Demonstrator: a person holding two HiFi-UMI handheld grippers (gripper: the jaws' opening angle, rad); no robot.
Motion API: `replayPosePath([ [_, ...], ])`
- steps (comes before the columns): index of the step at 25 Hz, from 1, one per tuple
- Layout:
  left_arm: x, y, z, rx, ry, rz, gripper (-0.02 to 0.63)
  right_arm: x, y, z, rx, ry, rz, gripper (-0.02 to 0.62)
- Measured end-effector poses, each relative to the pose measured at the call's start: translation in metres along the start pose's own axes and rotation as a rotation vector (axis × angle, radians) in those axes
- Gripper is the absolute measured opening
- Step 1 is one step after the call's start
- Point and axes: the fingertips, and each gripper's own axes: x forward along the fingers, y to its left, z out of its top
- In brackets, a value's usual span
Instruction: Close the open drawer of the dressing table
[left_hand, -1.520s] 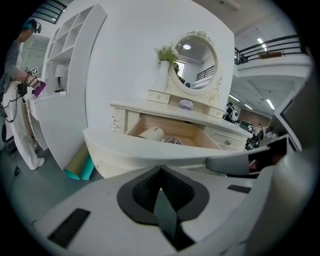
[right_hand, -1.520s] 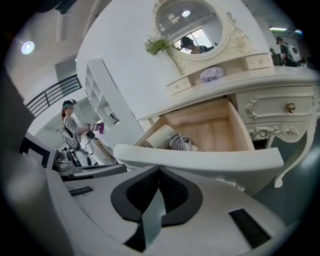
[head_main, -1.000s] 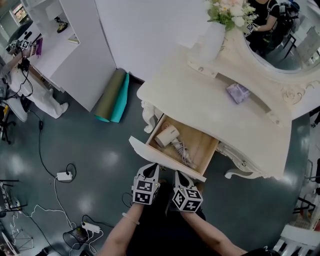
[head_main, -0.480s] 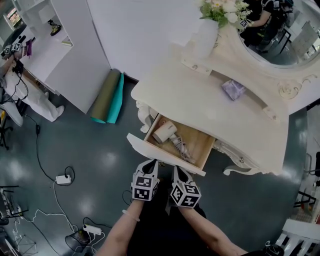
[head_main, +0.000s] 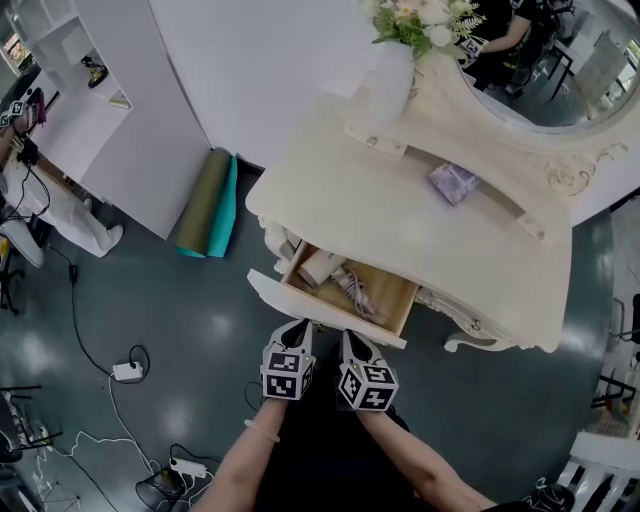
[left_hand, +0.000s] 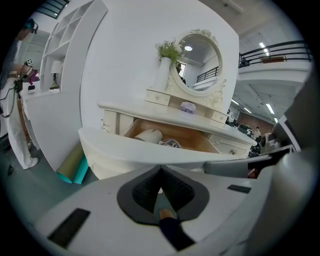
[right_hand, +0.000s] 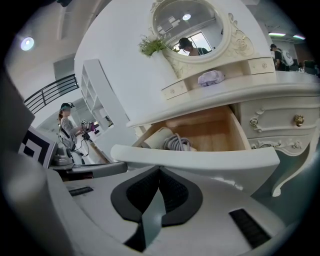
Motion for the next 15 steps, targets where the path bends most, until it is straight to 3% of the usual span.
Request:
replayPosePath([
  [15, 0.033, -0.002, 0.025, -0.003, 0.005, 0.014, 0.025, 0.022, -0.020, 0.028, 0.007, 0.006, -0.005, 0.026],
])
